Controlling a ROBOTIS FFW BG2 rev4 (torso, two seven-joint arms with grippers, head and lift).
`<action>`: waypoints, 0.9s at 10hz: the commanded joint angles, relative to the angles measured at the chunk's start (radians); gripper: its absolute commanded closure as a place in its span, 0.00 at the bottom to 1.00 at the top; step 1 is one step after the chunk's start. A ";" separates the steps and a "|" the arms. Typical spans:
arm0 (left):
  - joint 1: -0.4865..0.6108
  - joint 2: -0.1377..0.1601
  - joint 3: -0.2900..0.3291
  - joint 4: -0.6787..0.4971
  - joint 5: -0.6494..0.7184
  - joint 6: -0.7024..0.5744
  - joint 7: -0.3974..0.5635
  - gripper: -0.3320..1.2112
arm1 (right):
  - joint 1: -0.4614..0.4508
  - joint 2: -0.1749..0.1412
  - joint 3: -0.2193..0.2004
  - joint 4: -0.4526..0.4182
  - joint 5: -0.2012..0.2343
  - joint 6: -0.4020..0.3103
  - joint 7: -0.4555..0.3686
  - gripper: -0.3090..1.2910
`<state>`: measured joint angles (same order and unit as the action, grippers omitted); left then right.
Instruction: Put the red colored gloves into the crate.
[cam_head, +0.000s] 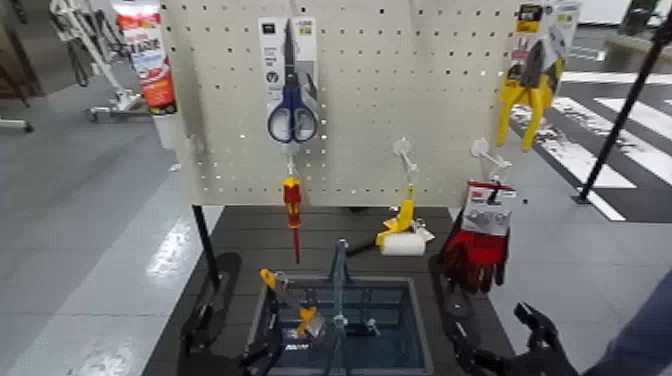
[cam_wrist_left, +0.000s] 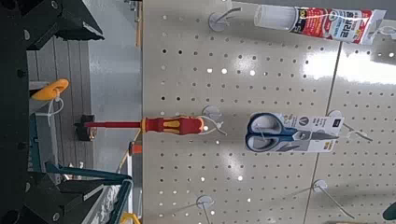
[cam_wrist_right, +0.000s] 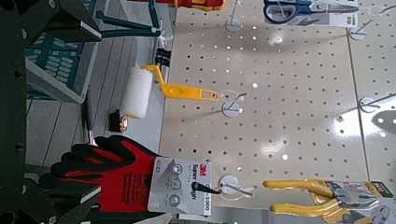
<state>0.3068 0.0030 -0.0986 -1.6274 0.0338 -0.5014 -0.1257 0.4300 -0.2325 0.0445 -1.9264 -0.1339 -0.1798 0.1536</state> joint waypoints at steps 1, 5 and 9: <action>0.000 -0.074 0.002 0.000 0.000 0.000 0.000 0.32 | -0.013 -0.001 0.002 0.007 0.000 0.002 0.003 0.29; 0.002 -0.071 0.008 -0.002 -0.002 -0.013 0.000 0.32 | -0.034 0.007 -0.017 0.018 -0.010 0.008 0.007 0.29; -0.003 -0.074 0.008 0.009 -0.006 -0.036 0.001 0.30 | -0.157 0.004 -0.120 0.056 -0.024 0.068 0.093 0.28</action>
<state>0.3041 0.0030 -0.0913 -1.6202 0.0277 -0.5340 -0.1249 0.2944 -0.2269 -0.0611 -1.8742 -0.1572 -0.1277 0.2485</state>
